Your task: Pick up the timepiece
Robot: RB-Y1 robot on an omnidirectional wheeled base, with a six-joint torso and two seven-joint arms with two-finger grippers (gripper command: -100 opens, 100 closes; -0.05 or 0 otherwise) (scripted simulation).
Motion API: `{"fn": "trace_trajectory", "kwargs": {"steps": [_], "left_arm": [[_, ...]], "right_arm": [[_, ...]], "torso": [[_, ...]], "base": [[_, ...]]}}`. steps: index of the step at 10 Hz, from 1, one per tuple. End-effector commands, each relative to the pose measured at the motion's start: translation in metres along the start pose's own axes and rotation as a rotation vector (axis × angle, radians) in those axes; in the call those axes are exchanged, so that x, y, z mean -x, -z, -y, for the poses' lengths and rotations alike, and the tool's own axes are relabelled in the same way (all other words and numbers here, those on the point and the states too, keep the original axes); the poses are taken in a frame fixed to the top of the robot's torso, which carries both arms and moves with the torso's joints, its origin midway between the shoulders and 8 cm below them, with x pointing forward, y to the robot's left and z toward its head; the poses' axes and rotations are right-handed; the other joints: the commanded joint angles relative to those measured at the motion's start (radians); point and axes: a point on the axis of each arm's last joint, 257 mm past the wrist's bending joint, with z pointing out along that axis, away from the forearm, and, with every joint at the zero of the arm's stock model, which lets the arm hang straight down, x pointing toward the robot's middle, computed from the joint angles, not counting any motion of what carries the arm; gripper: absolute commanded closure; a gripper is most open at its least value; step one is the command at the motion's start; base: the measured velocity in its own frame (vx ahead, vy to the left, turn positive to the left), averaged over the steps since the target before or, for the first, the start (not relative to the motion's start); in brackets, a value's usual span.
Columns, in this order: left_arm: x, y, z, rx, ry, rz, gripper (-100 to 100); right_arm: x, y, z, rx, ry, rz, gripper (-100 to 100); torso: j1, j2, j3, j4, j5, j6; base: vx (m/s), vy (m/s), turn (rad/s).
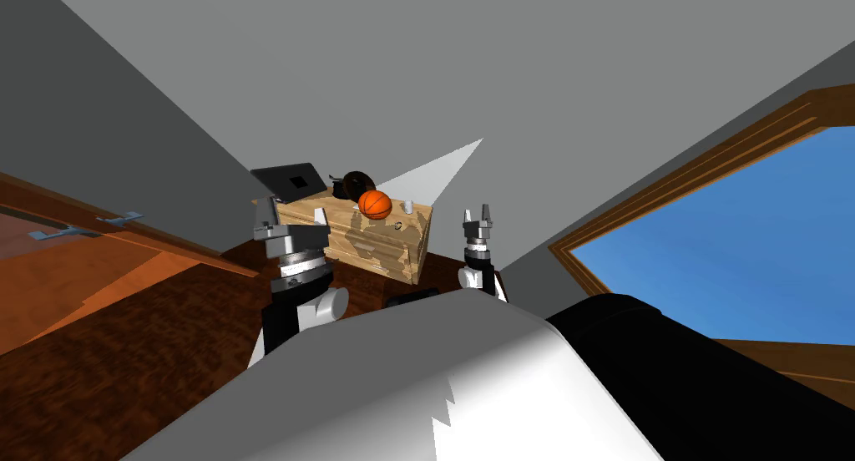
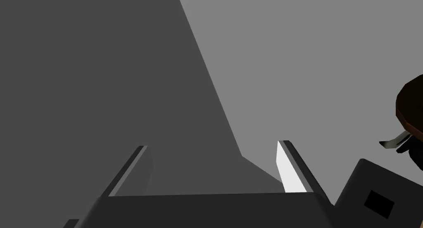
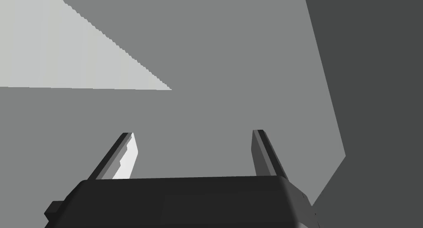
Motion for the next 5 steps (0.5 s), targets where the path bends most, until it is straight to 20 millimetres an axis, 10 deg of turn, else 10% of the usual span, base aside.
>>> {"fn": "trace_trajectory", "kwargs": {"steps": [1,5], "left_arm": [[-0.005,0.000,-0.007,0.019,-0.009,-0.042,-100],[-0.011,-0.005,-0.041,0.097,-0.009,-0.132,-100]], "right_arm": [[0.000,0.000,0.000,0.000,0.000,0.000,0],[0.000,0.000,0.000,0.000,0.000,0.000,0]], "torso": [[0.000,0.000,0.000,0.000,0.000,0.000],[0.004,0.002,0.001,0.000,0.001,0.000]], "base": [[-0.013,0.018,0.001],[-0.036,0.052,-0.008]]}}
